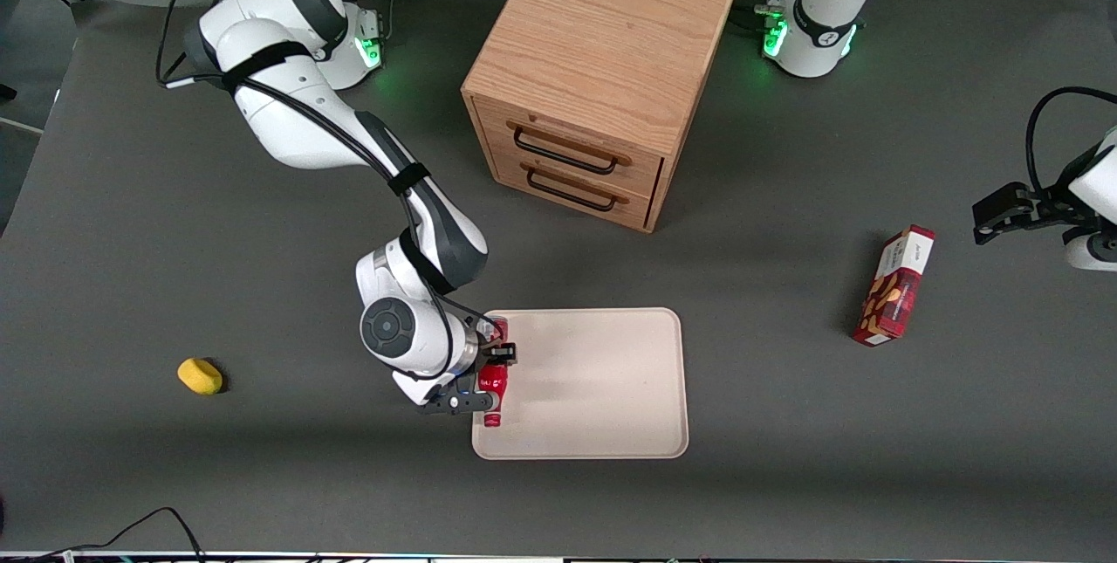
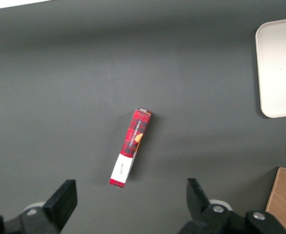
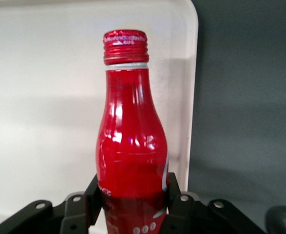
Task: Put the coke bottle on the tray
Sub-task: 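Carry the upright bottle with the right gripper over the cream tray, then lower the bottle onto the tray and open the right gripper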
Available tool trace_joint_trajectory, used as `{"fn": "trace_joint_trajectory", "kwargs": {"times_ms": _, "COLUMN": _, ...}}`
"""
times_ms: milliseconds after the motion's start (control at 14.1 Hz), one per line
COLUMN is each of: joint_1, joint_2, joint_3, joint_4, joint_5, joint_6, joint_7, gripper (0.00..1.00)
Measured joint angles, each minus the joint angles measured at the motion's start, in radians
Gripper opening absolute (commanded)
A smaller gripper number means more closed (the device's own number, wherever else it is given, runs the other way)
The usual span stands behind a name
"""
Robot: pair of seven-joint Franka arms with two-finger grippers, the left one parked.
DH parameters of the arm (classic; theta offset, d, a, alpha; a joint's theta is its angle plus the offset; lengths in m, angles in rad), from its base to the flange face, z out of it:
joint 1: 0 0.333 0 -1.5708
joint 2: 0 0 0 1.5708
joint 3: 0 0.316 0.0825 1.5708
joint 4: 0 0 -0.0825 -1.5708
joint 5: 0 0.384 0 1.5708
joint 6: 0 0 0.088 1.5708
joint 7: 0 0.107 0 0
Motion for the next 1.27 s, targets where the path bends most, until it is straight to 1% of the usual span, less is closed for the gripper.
{"fn": "trace_joint_trajectory", "kwargs": {"times_ms": 142, "joint_1": 0.0, "joint_2": 0.016, "joint_3": -0.002, "joint_4": 0.006, "joint_5": 0.0, "joint_6": 0.025, "joint_7": 0.0, "gripper": 0.27}}
{"fn": "trace_joint_trajectory", "kwargs": {"times_ms": 212, "joint_1": 0.001, "joint_2": 0.021, "joint_3": -0.004, "joint_4": 0.009, "joint_5": 0.0, "joint_6": 0.032, "joint_7": 0.0, "gripper": 0.4}}
{"fn": "trace_joint_trajectory", "kwargs": {"times_ms": 283, "joint_1": 0.001, "joint_2": 0.023, "joint_3": -0.005, "joint_4": 0.009, "joint_5": 0.0, "joint_6": 0.033, "joint_7": 0.0, "gripper": 0.74}}
{"fn": "trace_joint_trajectory", "kwargs": {"times_ms": 354, "joint_1": 0.001, "joint_2": 0.024, "joint_3": -0.005, "joint_4": 0.009, "joint_5": 0.0, "joint_6": 0.036, "joint_7": 0.0, "gripper": 1.0}}
{"fn": "trace_joint_trajectory", "kwargs": {"times_ms": 779, "joint_1": 0.006, "joint_2": 0.027, "joint_3": -0.009, "joint_4": 0.008, "joint_5": 0.0, "joint_6": 0.068, "joint_7": 0.0, "gripper": 1.0}}
{"fn": "trace_joint_trajectory", "kwargs": {"times_ms": 1062, "joint_1": 0.017, "joint_2": 0.049, "joint_3": -0.025, "joint_4": 0.004, "joint_5": 0.0, "joint_6": 0.121, "joint_7": 0.0, "gripper": 1.0}}
{"fn": "trace_joint_trajectory", "kwargs": {"times_ms": 1274, "joint_1": 0.017, "joint_2": 0.05, "joint_3": -0.036, "joint_4": 0.004, "joint_5": 0.0, "joint_6": 0.125, "joint_7": 0.0, "gripper": 1.0}}
